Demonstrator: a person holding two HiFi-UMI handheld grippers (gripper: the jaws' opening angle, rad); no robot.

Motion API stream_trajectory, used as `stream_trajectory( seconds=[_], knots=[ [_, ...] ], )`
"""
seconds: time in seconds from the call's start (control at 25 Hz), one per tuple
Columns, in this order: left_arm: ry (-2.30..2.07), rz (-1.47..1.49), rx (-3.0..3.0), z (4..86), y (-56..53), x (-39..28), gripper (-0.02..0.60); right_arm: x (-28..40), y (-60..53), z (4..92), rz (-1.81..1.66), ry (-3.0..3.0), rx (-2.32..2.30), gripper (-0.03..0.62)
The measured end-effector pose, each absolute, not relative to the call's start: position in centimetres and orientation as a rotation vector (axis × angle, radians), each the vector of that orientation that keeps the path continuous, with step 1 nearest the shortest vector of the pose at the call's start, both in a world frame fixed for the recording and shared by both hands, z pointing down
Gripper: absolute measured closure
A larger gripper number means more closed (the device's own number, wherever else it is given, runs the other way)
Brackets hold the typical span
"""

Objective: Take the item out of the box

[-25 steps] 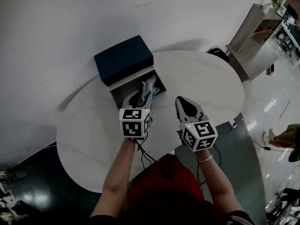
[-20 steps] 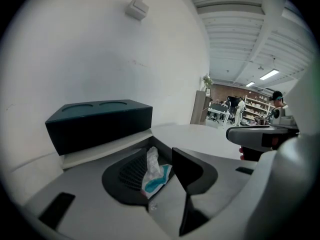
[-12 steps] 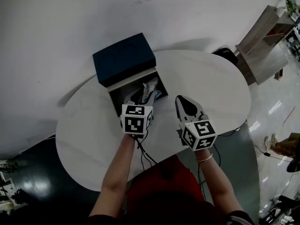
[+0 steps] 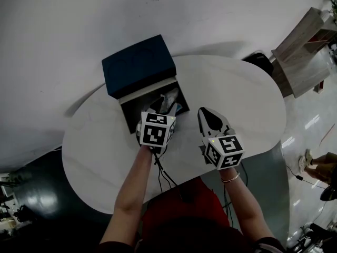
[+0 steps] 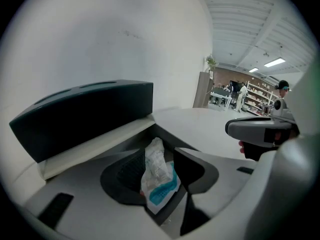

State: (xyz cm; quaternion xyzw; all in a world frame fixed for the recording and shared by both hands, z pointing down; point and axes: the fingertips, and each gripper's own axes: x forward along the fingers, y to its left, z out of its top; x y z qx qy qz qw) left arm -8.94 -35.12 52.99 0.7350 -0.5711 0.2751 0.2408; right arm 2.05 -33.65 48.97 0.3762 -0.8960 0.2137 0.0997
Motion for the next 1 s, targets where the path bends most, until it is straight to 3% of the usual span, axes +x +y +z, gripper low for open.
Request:
stream_trajectory(
  seconds=[1.0],
  knots=[
    [-1.402,1.049,1.857,57.6,-36.1,-9.0,0.407,1.6,-34.9,50.9,0.695,-2.631,1.046,0.577]
  ],
)
